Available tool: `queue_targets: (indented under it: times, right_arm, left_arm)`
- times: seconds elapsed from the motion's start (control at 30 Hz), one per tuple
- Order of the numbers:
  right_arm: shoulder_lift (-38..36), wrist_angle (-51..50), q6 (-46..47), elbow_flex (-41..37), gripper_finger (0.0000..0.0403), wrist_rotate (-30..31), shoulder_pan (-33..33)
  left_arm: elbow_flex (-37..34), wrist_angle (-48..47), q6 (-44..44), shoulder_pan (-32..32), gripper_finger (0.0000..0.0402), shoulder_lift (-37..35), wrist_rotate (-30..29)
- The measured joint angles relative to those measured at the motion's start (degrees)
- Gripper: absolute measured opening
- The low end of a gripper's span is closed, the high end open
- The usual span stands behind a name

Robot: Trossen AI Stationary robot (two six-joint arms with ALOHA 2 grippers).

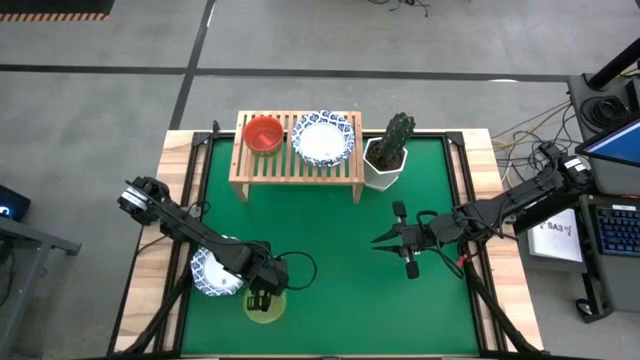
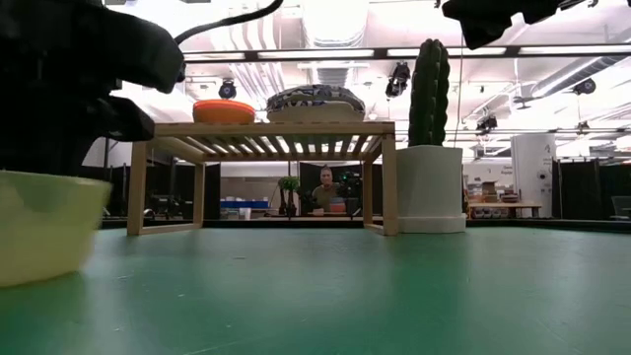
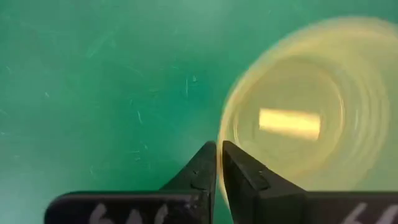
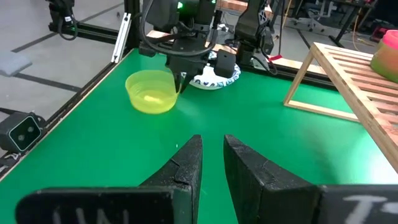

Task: Place and stack bowls onto a shelf
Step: Stack the yellow bowl on top of the orange bowl on the shelf

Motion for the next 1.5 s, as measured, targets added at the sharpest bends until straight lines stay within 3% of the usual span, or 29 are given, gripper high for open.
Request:
queue_targets:
  times: [0.33, 0.53, 0.6, 0.8, 0.93, 1.1, 1.27, 1.5]
  right_arm:
    - [0.02, -0.02, 0.15, 0.02, 0.0057, 0.07, 0.0]
    - [0.02, -0.02, 0.09, 0.02, 0.0057, 0.09, 0.0]
    - [0.04, -0.02, 0.09, 0.02, 0.0057, 0.1, 0.0]
    - [0.04, -0.02, 0.07, 0.0, 0.0057, 0.72, 0.0]
    - [0.04, 0.0, 0.07, 0.02, 0.0057, 1.02, -0.02]
    - [0.04, 0.0, 0.07, 0.02, 0.0057, 1.03, -0.02]
    - [0.02, -0.02, 0.07, 0.01, 0.0057, 1.03, -0.02]
    - [0.0, -0.17, 0.07, 0.02, 0.0057, 1.03, -0.02]
  left_arm:
    - [6.67, -3.59, 5.72, 1.09, 0.0001, -5.76, -0.05]
    - [15.72, -13.52, 6.41, 6.77, 0.0, -13.18, -0.78]
    - [19.09, -18.29, 6.3, 9.71, 0.0, -15.46, -4.18]
    - [30.68, -32.08, 4.64, 21.64, 0.0, -20.32, -22.32]
    - [37.65, -34.64, 5.96, 34.04, 0.0, -22.26, -26.15]
    - [43.27, -34.67, 13.13, 50.61, 0.0, -22.27, -23.25]
    - [44.17, -34.43, 20.29, 65.65, 0.0, -19.81, -10.89]
    - [43.6, -34.52, 27.03, 77.57, 0.0, -14.05, -3.82]
